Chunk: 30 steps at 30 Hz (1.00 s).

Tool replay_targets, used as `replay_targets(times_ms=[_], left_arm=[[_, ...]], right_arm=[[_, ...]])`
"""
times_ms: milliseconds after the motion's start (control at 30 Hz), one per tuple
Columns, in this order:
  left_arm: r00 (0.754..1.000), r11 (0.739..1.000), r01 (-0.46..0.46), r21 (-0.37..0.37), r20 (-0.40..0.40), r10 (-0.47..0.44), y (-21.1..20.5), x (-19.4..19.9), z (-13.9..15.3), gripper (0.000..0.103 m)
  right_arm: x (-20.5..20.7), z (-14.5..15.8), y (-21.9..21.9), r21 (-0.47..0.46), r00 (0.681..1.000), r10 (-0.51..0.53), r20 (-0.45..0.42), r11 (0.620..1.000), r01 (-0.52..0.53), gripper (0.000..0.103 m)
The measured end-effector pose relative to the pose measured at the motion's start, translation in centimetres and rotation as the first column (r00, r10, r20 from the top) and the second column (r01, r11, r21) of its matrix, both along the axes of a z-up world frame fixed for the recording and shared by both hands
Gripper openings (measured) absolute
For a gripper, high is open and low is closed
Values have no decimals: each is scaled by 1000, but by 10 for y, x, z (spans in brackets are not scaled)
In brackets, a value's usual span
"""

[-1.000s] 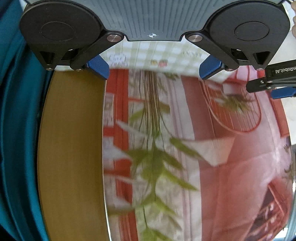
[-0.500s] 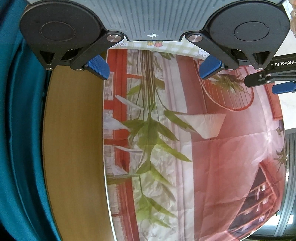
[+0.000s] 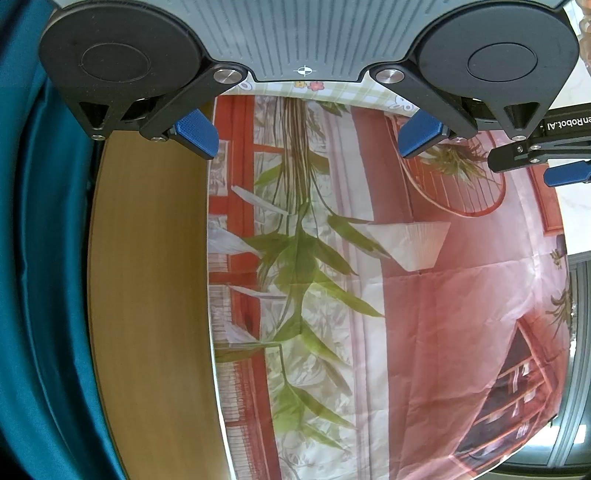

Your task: Organize plates and bowls

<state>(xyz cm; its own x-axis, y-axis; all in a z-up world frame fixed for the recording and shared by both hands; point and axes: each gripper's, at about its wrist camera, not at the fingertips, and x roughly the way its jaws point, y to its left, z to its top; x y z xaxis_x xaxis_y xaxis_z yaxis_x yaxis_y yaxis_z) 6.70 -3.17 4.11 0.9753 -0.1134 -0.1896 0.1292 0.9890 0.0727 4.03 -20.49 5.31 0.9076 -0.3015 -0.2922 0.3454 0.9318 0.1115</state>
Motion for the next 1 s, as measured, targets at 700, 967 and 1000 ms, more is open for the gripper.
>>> replay_targets(times_ms=[700,967,1000], left_arm=[[1000,1000,-20,-17,-4,20,7,0,1,91],[1000,1000,-22,-9,1,22,7,-1,0,91],[1000,1000,-22,-8,2,22,7,-1,0,91]], right_arm=[[-1,-3,-3,5,1000,-2,-4,1000,2,103],[-2,-4,-5,5,1000,-5,-3,1000,5,103],[-2,-5,-5,4,1000,-5,-3,1000,5,103]])
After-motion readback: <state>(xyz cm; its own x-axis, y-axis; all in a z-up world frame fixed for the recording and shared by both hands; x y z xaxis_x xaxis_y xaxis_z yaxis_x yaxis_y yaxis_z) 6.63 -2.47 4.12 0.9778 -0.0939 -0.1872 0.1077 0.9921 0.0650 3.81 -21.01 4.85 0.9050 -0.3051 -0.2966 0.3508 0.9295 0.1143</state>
